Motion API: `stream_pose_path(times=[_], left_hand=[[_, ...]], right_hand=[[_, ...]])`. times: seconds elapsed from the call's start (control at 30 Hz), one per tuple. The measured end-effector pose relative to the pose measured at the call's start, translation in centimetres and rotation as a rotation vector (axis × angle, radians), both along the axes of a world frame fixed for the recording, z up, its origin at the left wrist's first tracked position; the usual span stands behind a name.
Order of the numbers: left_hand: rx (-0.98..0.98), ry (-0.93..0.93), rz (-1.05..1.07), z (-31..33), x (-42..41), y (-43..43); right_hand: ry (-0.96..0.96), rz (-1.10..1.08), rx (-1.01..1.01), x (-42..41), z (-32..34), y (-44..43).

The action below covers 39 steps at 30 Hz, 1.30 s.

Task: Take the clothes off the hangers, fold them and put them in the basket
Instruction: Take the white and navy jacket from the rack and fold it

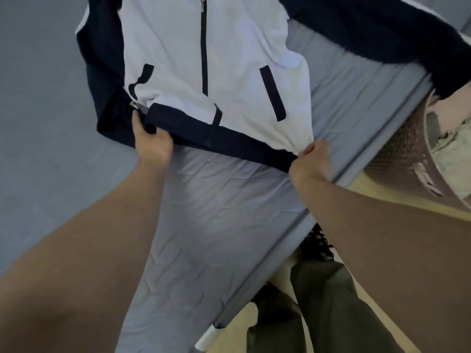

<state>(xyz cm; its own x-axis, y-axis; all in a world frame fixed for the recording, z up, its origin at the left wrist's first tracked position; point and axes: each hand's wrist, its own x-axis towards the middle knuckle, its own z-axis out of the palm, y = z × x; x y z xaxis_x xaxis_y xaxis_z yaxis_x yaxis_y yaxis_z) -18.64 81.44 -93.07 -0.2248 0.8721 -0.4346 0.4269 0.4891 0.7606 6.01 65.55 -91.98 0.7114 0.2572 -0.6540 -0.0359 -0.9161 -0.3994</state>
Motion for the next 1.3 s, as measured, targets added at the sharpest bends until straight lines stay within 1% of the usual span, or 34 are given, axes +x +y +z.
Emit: stream_pose_path(times=[0.1, 0.17, 0.2, 0.23, 0.33, 0.37, 0.4, 0.5, 0.57, 0.6, 0.63, 0.67, 0.7, 0.77, 0.8, 0.83, 0.87, 0.97, 1.0, 1.1, 1.17, 1.2, 1.27, 1.3], left_hand=[[-0.001, -0.006, -0.074, 0.4, 0.9, 1.0], [0.022, -0.037, -0.060, 0.7, 1.5, 1.7], [0.036, -0.014, -0.045, 0.6, 1.6, 2.0], [0.052, 0.038, -0.047, 1.0, 1.7, 2.0], [0.111, 0.325, -0.145, 1.8, 0.6, 0.7], [0.129, 0.385, -0.175, 2.3, -0.1, 0.0], [0.122, 0.416, -0.181, 2.6, -0.8, -0.9], [0.017, 0.477, -0.137, 3.0, -3.5, -4.0], [-0.003, 0.511, -0.108, 2.8, -5.7, -6.1], [-0.019, 0.484, -0.085, 2.6, -6.4, -7.1], [-0.035, 0.415, -0.060, 2.3, -6.9, -8.1], [-0.077, 0.308, -0.002, 2.0, -7.2, -8.8], [-0.138, 0.181, 0.098, 1.6, -7.2, -9.3], [-0.294, -0.077, 0.365, 0.8, -7.3, -9.9], [-0.338, -0.141, 0.446, 0.4, -7.5, -10.0], [-0.337, -0.144, 0.450, 0.4, -7.5, -10.0], [-0.309, -0.079, 0.387, -0.1, -7.8, -10.0], [-0.183, 0.361, -0.040, 0.2, -8.0, -10.4], [-0.171, 0.447, -0.111, 0.4, -7.9, -10.6], [-0.117, 0.488, -0.179, 1.2, -7.8, -11.4], [-0.108, 0.579, -0.289, 1.3, -8.2, -12.2], [-0.085, 0.593, -0.339, 1.2, -8.4, -12.6], [-0.088, 0.540, -0.378, 1.4, -8.2, -13.1], [-0.123, 0.557, -0.432, 1.6, -8.1, -13.3]], right_hand=[[-0.020, 0.041, 0.041, -0.3, 0.2, -0.3], [-0.010, 0.085, 0.056, -0.4, 0.3, -0.5], [0.009, 0.086, 0.067, -0.5, 0.4, -0.6], [0.025, 0.078, 0.081, -0.6, 0.5, -0.6], [0.056, 0.067, 0.085, -0.9, 1.1, -0.9], [0.061, 0.069, 0.081, -1.0, 1.5, -1.0], [0.066, 0.068, 0.074, -1.0, 1.7, -0.9], [0.057, 0.080, 0.062, -1.5, 2.3, -0.7], [0.057, 0.083, 0.057, -2.2, 2.5, -0.7], [0.055, 0.081, 0.043, -2.5, 2.5, -0.8], [0.046, 0.073, 0.025, -2.8, 2.5, -0.9], [0.036, 0.050, 0.004, -3.0, 2.4, -1.3], [0.031, 0.019, -0.012, -3.3, 2.3, -1.6], [0.047, -0.028, -0.055, -3.5, 2.0, -2.5], [0.055, -0.039, -0.072, -3.5, 1.7, -3.0], [0.062, -0.048, -0.074, -3.6, 1.5, -3.5], [0.059, -0.057, -0.071, -3.7, 1.2, -3.8], [0.023, -0.137, -0.038, -3.8, 1.0, -4.1], [0.011, -0.156, -0.040, -3.6, 0.8, -4.2], [-0.009, -0.198, -0.042, -3.1, 0.7, -4.8], [-0.011, -0.201, -0.074, -2.8, 0.7, -5.3], [-0.011, -0.202, -0.094, -2.7, 0.6, -5.4], [-0.024, -0.155, -0.150, -2.3, 0.3, -5.2], [-0.027, -0.151, -0.177, -2.0, 0.3, -5.0]])
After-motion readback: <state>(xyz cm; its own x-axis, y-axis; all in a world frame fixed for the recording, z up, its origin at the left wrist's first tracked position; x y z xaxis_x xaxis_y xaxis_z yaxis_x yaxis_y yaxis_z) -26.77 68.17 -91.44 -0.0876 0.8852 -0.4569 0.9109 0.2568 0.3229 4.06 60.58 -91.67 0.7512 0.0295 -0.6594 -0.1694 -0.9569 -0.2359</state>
